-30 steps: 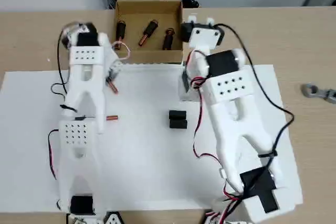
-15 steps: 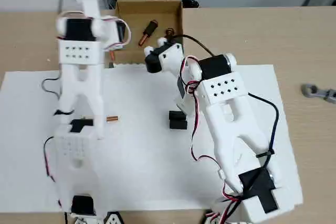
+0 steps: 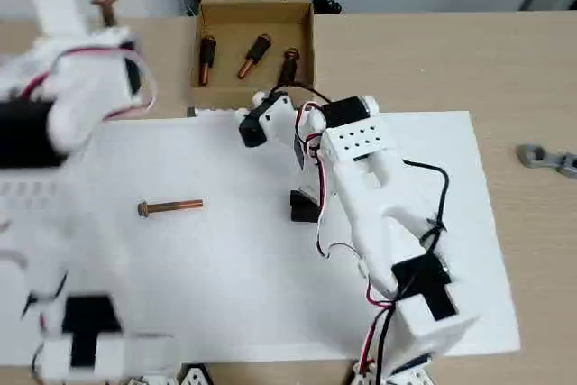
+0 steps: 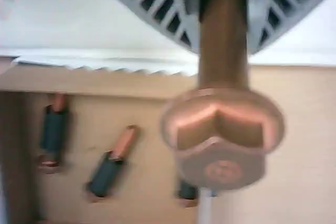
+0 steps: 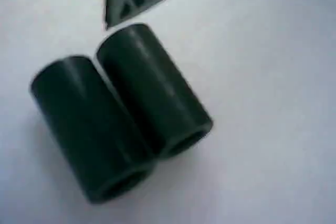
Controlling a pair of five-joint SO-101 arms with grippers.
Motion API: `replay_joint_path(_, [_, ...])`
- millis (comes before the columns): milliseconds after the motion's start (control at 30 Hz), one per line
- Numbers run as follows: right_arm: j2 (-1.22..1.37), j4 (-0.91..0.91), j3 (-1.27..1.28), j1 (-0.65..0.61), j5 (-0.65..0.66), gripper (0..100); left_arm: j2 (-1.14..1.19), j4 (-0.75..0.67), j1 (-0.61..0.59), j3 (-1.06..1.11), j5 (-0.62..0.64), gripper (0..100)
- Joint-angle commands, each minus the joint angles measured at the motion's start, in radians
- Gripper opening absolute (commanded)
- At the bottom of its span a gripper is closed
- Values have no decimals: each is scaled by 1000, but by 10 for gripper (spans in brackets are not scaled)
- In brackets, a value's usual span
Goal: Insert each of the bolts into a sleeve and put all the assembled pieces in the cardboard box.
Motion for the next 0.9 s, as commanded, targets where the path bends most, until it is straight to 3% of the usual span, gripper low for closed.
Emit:
replay_joint_path(0, [-2, -21, -8, -8, 68, 188, -209, 11, -52, 171, -34, 6])
replay_joint_path(333, [7, -111, -3, -38, 109, 190, -562, -25, -133, 553, -83, 6])
replay_joint_path(633, [90, -147, -2, -62, 110, 199, -667, -31, -135, 725, -126, 6])
replay_joint_path(867, [133, -147, -3, -65, 152, 299, -675, -31, -135, 733, -126, 6])
